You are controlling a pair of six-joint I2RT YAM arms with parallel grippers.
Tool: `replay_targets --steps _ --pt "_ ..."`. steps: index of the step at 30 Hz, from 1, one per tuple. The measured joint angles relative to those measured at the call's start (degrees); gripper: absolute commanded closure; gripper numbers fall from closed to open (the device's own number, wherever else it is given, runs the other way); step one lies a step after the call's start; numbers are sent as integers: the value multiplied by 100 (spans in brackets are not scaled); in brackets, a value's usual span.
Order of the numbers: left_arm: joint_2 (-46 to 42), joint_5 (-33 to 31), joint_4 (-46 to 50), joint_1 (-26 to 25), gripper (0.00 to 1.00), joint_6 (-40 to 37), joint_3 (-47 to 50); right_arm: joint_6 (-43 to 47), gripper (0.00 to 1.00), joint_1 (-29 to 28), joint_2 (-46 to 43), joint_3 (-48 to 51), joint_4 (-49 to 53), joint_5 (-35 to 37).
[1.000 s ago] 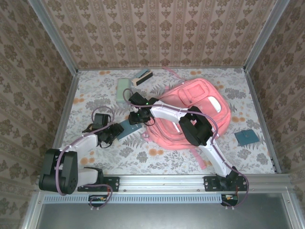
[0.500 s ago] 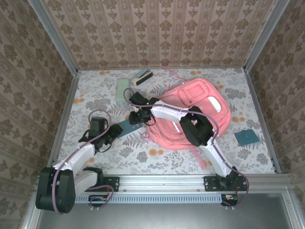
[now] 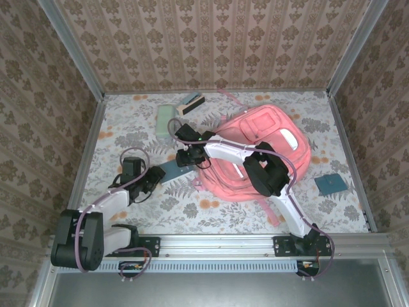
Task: Pack books, pencil case, and school supplies into a backpack
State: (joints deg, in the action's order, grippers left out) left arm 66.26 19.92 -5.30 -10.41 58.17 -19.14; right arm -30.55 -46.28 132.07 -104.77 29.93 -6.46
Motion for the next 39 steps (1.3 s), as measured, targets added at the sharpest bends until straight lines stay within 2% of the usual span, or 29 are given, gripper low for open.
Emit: replay_targets --steps 7,10,17,23,33,39 --pt "-374 496 -885 -35 61 61 -13 -55 57 -155 -96 2 -59 -442" --pt "-310 542 -1038 -28 68 72 -22 -74 57 -186 -111 2 -52 -450" --pt "-160 420 -560 7 84 -142 -122 -72 52 -149 -120 17 13 -387" --pt "-411 415 -157 -4 92 -247 -243 214 46 -166 -439 153 284 -240" --pt "-1060 411 234 -4 96 -245 -400 1255 40 35 -2234 1054 879 1043" --pt "-1121 413 243 -4 96 -225 -481 1611 39 455 -2503 1847 1073 1659"
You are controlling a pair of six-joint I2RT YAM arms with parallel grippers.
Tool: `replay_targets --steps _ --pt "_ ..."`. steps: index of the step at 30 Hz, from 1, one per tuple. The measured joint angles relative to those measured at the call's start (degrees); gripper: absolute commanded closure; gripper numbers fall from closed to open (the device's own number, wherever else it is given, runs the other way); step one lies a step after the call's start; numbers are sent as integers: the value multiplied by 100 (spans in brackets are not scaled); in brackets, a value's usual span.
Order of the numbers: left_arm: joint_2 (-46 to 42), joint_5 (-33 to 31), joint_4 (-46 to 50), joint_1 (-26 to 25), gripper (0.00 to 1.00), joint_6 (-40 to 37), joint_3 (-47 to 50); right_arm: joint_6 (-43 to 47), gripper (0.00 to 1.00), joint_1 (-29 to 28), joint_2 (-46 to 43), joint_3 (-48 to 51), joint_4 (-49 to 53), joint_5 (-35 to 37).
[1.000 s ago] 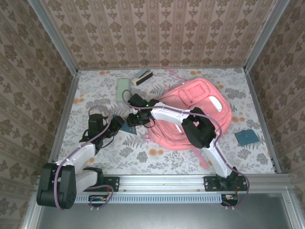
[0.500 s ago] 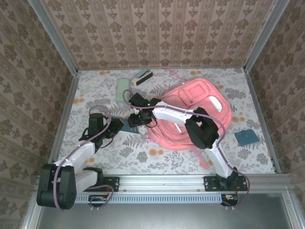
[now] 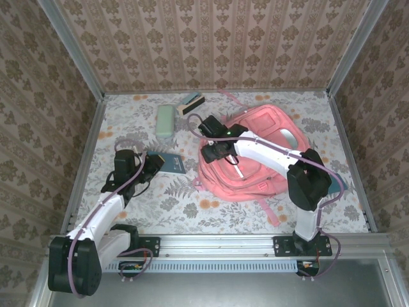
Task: Pack books, pencil case, and school supplies into a backpack
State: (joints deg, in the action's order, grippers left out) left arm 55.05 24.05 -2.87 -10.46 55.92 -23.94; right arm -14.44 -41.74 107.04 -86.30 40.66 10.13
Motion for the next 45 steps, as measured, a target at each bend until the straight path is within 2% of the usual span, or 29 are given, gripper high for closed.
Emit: replay_targets --steps 4,6,7,9,10,12,13,19,31,36,45 --pt "-7 0 35 0 96 2 -17 81 37 57 118 236 79 66" --pt "-26 0 76 0 96 2 -20 90 42 28 190 240 63 87" --pt "-52 0 96 0 96 2 -22 116 50 22 223 240 57 129" --pt "-144 0 129 0 96 2 -22 146 76 22 297 240 46 208" --pt "-190 0 140 0 96 2 -22 153 85 22 323 238 35 210" --pt "-306 0 164 0 96 31 -22 164 98 2 337 238 22 203" --pt "-345 0 164 0 96 57 -22 157 100 -15 326 236 26 219" --pt "-415 -59 68 -160 96 341 -22 101 100 0 79 70 205 223" --pt "643 -796 -855 -1545 98 817 -704 -398 100 870 -907 -1091 610 -798" --pt "1558 -1058 -1554 -2190 99 981 -1207 -761 100 1207 -1064 -1161 629 -1325" --pt "3740 -1255 -2710 -3206 98 1320 -2524 -1029 100 1268 -1069 -1161 629 -1624"
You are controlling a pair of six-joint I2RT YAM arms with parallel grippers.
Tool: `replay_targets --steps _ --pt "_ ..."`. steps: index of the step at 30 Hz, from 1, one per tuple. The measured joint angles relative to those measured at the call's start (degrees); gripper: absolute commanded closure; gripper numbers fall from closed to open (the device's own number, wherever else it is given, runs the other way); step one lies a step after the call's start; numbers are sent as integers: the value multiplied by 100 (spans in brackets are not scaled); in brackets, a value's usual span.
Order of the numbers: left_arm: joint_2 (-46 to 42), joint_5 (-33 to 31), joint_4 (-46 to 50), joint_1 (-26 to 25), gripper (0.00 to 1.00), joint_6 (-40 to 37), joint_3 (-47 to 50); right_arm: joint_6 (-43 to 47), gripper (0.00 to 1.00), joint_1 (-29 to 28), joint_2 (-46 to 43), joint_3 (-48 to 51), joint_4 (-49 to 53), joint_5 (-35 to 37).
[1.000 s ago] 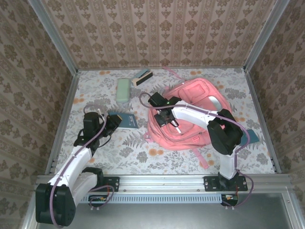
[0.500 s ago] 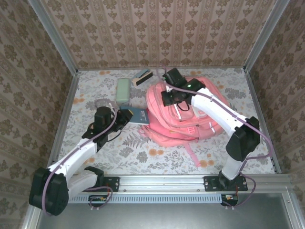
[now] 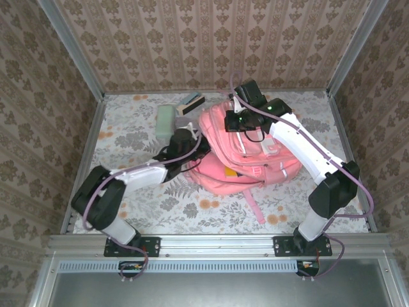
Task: Pack books, pencil case, and school supplies into a backpack
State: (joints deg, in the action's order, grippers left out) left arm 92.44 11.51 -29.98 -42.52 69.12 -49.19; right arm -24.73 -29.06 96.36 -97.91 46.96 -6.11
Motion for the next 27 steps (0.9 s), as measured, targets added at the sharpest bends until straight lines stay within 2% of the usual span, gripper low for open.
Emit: replay_targets --steps 7,8,12,14,19,22,27 --pt "1244 -131 144 -490 90 66 -1019 -103 100 55 -105 2 2 -26" --pt "1403 -146 186 -562 86 66 -1139 -103 100 55 -114 2 2 -31" --pt "1742 -186 605 -769 45 0 -1690 -101 100 111 -116 2 11 -20" --pt "1755 -234 833 -793 35 -28 -1838 -101 100 155 -138 2 4 -22" --pt "1676 -413 1425 -798 18 -223 -1878 -101 100 223 -223 105 -9 -35" --pt "1502 -546 1954 -802 13 -426 -1878 -101 100 245 -269 197 -59 -85" --pt "938 -833 2909 -793 14 -811 -1836 -101 100 295 -409 372 -164 -208"
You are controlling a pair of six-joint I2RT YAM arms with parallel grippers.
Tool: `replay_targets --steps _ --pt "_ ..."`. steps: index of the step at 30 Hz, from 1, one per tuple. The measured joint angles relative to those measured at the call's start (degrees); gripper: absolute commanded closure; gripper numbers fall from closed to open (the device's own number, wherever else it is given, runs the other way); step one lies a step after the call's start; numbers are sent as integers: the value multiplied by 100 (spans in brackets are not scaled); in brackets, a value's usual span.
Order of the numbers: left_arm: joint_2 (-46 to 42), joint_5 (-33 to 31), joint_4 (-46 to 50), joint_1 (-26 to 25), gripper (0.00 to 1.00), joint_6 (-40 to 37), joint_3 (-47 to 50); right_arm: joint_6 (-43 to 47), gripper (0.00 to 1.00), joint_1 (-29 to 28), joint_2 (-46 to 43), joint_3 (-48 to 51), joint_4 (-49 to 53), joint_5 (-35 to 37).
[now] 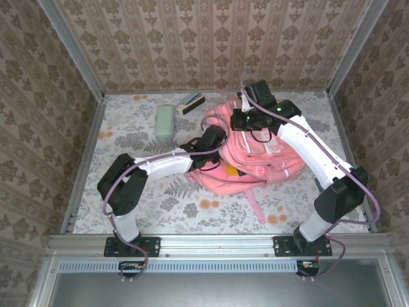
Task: Pack books, pencil case, and school supplies into a backpack
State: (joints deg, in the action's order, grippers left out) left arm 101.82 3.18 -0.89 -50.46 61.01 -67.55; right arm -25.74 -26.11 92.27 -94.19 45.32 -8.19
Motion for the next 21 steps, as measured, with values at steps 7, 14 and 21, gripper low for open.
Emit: replay_targets --steps 7,14,21 --pt "-1003 -133 817 391 15 -525 461 -2 100 48 -247 428 -323 -142" --pt "-1539 -155 1270 1281 15 -1270 592 -52 100 48 -363 835 -660 -326" --pt "-933 -111 1460 2229 16 -2197 -74 -149 100 48 -452 1010 -800 -450"
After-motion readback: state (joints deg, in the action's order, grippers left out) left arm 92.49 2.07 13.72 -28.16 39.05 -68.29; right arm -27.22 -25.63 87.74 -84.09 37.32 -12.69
